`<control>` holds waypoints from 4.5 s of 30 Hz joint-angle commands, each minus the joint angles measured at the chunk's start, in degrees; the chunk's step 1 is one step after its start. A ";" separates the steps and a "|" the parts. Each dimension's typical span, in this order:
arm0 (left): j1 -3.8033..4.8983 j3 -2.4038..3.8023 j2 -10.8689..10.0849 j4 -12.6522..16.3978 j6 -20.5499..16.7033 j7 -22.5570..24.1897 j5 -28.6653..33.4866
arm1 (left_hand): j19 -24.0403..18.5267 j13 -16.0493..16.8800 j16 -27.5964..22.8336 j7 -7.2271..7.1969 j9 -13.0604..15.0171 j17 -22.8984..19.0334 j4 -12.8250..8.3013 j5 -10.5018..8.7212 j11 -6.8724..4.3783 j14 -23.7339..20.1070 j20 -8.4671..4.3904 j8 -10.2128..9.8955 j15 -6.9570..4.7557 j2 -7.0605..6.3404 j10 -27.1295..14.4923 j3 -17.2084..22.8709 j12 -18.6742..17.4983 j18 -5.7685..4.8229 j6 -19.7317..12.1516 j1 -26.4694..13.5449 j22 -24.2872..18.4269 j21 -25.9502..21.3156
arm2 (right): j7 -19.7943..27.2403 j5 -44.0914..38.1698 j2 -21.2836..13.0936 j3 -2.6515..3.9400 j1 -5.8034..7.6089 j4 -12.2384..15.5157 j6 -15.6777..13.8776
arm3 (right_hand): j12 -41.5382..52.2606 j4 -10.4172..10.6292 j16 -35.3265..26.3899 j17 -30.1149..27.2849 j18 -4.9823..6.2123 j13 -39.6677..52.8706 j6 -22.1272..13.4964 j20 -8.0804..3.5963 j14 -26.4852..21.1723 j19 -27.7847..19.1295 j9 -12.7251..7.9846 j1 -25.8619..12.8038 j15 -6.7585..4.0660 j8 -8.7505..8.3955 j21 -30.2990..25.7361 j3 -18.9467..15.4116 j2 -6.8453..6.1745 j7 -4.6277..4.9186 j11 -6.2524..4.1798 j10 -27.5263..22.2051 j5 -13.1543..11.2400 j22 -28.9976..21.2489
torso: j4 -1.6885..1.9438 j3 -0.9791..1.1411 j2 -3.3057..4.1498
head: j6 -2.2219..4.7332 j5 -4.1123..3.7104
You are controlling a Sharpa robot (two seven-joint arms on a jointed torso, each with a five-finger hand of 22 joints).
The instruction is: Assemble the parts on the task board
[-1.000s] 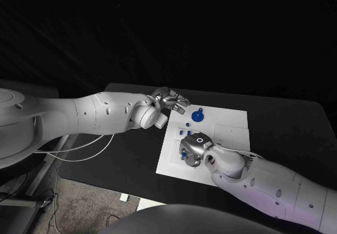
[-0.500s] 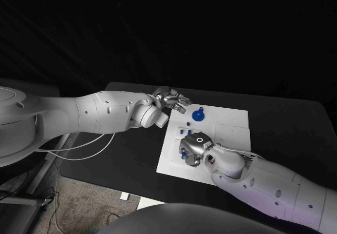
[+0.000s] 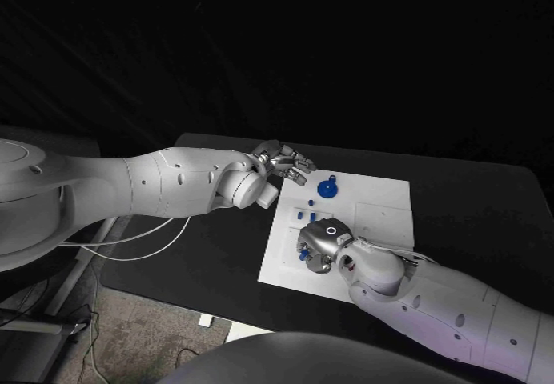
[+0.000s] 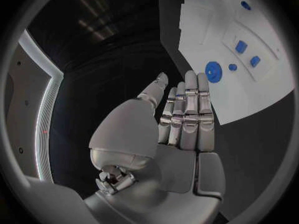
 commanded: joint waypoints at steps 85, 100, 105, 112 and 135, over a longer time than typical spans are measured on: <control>-0.82 0.02 0.54 -3.50 1.83 1.06 0.05 | 1.45 -0.02 -0.27 0.08 -0.05 -0.11 2.12 0.17 0.23 -0.53 0.43 -0.02 0.27 0.08 -0.77 -4.02 -0.16 -1.03 -1.35 -0.55 -5.67 -1.42 | 3.52 34.86 -21.69 5.61 5.43 12.82 -0.79 | 54.73 4.95 4.84 1.08 -1.81 28.11 -23.82 -1.16 -3.59 1.25 58.45 -3.09 -1.39 28.61 -4.00 -33.73 1.85 -2.16 -2.50 -22.91 15.82 -6.58 | -3.00 2.31 -1.90 | 2.17 -7.13; -1.35 0.01 -0.07 -2.81 2.18 0.99 0.05 | 1.44 -0.02 -0.27 0.08 -0.05 -0.16 2.07 0.23 0.24 -0.61 0.45 -0.02 0.29 0.26 -0.82 -4.02 -0.16 -1.05 -1.34 -0.61 -6.15 -1.30 | -6.83 37.80 -29.10 4.94 4.30 12.43 8.65 | 51.45 9.99 6.43 6.09 -1.86 30.41 -14.80 -2.32 0.49 4.35 28.24 -10.37 -2.39 16.40 -1.69 -9.02 -0.13 -2.41 -3.43 -15.63 0.38 -5.18 | -2.98 1.89 -1.86 | 2.11 -11.29; -1.44 0.01 -0.15 -2.70 2.26 1.00 0.05 | 1.44 -0.02 -0.27 0.08 -0.05 -0.16 2.07 0.23 0.24 -0.61 0.45 -0.02 0.29 0.26 -0.82 -4.02 -0.16 -1.05 -1.34 -0.61 -6.15 -1.30 | -10.17 40.00 -29.83 4.44 3.68 12.28 10.33 | 51.47 11.01 8.92 10.62 -1.39 33.64 -12.89 -2.07 0.78 4.35 23.17 -11.27 -2.18 10.91 -0.84 -10.64 -0.01 -1.74 -3.11 -14.65 0.48 -4.20 | -3.13 1.86 -1.91 | 1.94 -11.54; -1.50 0.01 -0.13 -2.40 2.54 0.96 0.05 | 1.42 -0.02 -0.26 0.09 -0.06 -0.17 2.14 0.25 0.25 -0.64 0.47 -0.03 0.30 0.34 -0.87 -4.05 -0.16 -1.05 -1.39 -0.71 -6.40 -1.24 | -16.39 43.48 -28.44 3.58 2.88 11.71 13.08 | 54.73 16.59 13.04 16.26 -0.68 39.82 -12.18 -1.74 1.18 4.61 17.75 -15.00 -1.59 4.19 0.63 -12.72 -3.39 -0.21 -2.46 -13.44 0.12 -2.36 | -3.01 1.83 -1.80 | 1.68 -11.72; -1.52 0.01 -0.37 -2.14 3.09 0.62 0.05 | 1.39 -0.02 -0.26 0.09 -0.05 -0.18 2.26 0.25 0.28 -0.70 0.50 -0.02 0.34 0.41 -0.93 -4.08 -0.16 -1.06 -1.42 -0.79 -6.68 -1.19 | -20.65 45.01 -23.91 3.31 2.05 11.10 6.39 | 58.82 21.24 14.72 20.38 0.43 54.50 -13.86 -1.07 1.92 4.44 20.81 -15.45 -1.23 3.00 1.83 -13.91 -6.79 0.35 -1.92 -9.56 0.21 0.03 | -3.10 1.68 -1.71 | 0.87 -11.44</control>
